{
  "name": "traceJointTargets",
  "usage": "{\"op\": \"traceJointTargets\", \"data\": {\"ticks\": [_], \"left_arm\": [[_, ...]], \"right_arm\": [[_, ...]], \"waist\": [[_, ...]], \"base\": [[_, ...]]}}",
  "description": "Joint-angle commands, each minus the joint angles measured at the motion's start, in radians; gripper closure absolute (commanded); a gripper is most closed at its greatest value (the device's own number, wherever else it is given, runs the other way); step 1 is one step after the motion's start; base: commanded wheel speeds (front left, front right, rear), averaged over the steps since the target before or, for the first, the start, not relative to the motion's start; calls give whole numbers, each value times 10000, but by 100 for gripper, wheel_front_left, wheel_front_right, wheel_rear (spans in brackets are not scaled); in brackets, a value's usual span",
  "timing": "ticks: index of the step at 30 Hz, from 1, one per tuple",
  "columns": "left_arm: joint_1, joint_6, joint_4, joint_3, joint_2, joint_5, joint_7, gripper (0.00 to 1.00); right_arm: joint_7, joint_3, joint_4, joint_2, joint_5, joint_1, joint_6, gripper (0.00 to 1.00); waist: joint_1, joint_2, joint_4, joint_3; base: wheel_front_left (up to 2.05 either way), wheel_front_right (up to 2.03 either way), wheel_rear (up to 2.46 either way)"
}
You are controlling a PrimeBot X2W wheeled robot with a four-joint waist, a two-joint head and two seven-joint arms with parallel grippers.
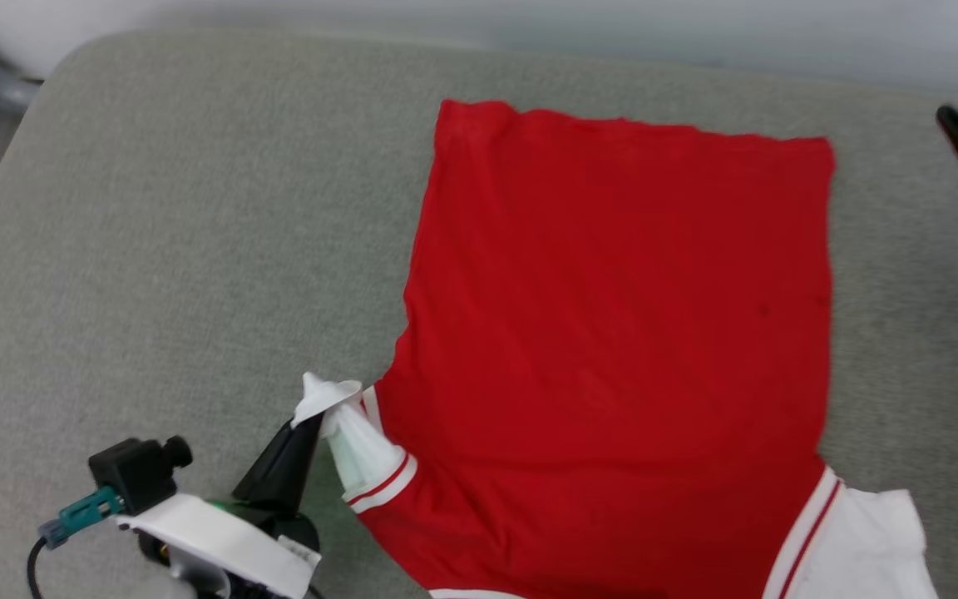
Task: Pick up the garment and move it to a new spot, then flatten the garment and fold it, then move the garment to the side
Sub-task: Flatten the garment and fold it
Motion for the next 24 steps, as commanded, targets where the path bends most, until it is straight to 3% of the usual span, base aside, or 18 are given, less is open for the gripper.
{"op": "traceJointTargets", "data": {"ticks": [1,10,18,24], "left_arm": [[-322,-115,-35,-93,-167,132,7,100],[-1170,-381,-46,-182,-784,545,-16,100],[-1637,-514,5,-130,-1209,789,-24,100],[-1888,-532,76,-142,-1454,900,-25,100]], "right_arm": [[681,158,527,-88,-156,-633,-7,0],[3944,720,2775,-450,-1080,-3117,-10,0],[4772,722,3735,-422,-1805,-3940,-10,0],[5165,990,4231,-403,-1779,-3541,-6,0]], "waist": [[-3,0,714,830],[-3,0,1533,2139],[-3,0,1972,3127],[-3,0,2084,3453]], "base": [[0,0,0],[0,0,0],[0,0,0],[0,0,0]]}}
